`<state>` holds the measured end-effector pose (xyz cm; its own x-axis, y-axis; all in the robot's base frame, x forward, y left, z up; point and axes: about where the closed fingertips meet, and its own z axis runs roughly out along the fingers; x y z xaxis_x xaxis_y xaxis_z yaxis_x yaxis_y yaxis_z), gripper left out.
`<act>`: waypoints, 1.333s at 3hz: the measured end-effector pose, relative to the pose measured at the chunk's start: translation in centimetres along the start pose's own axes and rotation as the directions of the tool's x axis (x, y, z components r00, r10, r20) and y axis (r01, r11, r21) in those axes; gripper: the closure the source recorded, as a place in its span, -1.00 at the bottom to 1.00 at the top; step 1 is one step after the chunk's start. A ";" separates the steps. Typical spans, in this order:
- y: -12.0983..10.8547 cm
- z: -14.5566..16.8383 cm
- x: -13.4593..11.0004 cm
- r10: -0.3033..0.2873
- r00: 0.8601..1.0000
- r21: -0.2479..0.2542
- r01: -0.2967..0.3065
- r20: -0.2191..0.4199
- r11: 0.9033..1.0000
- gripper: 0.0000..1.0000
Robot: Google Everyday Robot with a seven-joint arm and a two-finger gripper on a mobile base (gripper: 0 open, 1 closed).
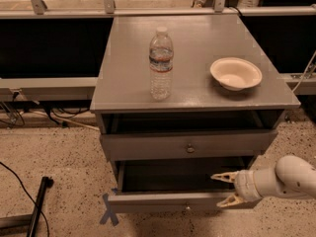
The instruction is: Open middle drawer
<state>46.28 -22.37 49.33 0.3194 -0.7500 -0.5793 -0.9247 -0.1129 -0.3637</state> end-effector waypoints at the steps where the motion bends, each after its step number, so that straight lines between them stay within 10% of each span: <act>1: 0.1 0.3 0.1 0.003 1.000 -0.005 -0.003 0.001 1.000 -0.79; 4: 0.4 0.7 0.3 0.004 1.000 -0.020 -0.004 -0.010 1.000 -1.00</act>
Offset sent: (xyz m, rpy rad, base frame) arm -0.0001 0.0009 -0.0024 -0.0004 0.0050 0.0006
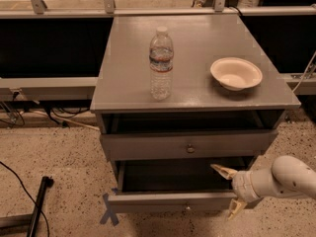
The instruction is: Open middle drawer
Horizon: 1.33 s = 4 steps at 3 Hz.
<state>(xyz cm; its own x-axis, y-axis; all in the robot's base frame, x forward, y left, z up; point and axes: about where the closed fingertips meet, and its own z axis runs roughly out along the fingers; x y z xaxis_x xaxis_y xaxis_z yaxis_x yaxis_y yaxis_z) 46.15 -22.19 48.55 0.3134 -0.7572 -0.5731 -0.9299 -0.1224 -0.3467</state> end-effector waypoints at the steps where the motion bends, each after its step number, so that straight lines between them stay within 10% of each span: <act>1: 0.5 0.7 0.7 -0.001 0.999 -0.053 -0.001 -0.045 0.999 -0.95; 4: 2.4 2.7 4.8 0.066 0.988 -0.142 -0.086 -0.139 0.986 -0.54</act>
Offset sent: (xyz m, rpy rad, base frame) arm 0.0012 -0.0061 -0.0263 -0.1440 0.0945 0.0326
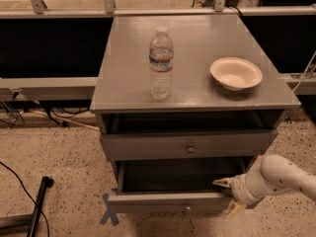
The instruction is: Open middle drawer
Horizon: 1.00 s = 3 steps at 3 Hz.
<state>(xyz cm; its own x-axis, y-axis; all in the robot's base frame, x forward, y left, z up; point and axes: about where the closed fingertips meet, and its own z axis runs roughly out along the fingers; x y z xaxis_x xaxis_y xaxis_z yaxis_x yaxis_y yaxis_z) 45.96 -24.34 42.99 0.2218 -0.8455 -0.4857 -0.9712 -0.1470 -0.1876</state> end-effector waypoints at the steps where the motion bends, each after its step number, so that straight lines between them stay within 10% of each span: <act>1: 0.9 0.4 1.4 0.029 0.999 -0.022 -0.030 -0.022 0.999 -0.30; 3: 4.0 0.3 2.2 0.052 0.998 -0.112 -0.056 -0.035 0.992 0.40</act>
Offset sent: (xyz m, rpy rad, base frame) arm -0.0287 -0.0293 -0.0187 -0.0664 0.1063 -0.0130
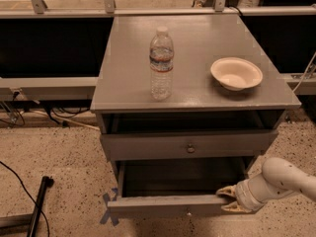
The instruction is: Open middle drawer
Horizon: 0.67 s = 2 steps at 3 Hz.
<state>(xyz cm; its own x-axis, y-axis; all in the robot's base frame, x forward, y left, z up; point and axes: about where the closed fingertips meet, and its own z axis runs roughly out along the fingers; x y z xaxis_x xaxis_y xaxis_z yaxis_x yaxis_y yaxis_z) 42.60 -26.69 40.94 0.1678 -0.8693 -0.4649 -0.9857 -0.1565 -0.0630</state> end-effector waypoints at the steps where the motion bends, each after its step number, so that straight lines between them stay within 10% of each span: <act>1: 0.4 -0.1 -0.1 -0.001 1.000 -0.009 0.001 0.003 1.000 0.42; 2: 0.8 -1.6 -1.6 -0.040 0.999 -0.010 0.040 0.010 0.999 0.34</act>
Offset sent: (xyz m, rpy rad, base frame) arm -0.0315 0.0198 0.0938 0.0279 -0.0691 0.1565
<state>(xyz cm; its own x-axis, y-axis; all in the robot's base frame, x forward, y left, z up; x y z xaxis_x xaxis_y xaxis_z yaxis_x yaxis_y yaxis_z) 41.54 -26.19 43.07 0.2065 -0.8579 -0.4705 -0.9780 -0.1956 -0.0724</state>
